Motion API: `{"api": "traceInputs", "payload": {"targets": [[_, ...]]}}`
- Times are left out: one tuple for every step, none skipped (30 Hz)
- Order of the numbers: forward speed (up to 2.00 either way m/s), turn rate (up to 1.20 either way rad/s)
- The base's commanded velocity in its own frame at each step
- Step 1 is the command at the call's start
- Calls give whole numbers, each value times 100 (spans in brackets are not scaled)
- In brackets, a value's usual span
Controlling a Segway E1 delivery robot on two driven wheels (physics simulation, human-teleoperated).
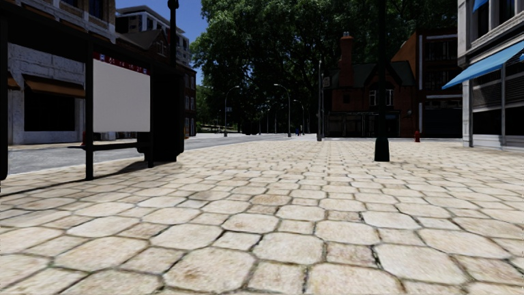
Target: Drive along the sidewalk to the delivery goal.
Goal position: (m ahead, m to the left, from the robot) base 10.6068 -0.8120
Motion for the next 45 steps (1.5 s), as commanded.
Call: {"api": "traceInputs", "payload": {"targets": [[200, 0], [200, 0], [200, 0], [200, 0], [200, 0], [200, 0], [200, 0], [200, 0], [200, 0], [200, 0], [200, 0], [200, 0], [200, 0], [200, 0], [200, 0], [200, 0], [200, 0], [200, 0], [200, 0], [200, 0], [200, 0], [200, 0], [200, 0], [200, 0], [200, 0], [200, 0], [200, 0], [200, 0], [200, 0], [200, 0], [200, 0], [200, 0], [200, 0], [200, 0], [200, 0], [200, 0], [200, 0], [200, 0], [200, 0], [200, 0], [200, 0], [200, 0], [200, 0], [200, 0], [200, 0]]}}
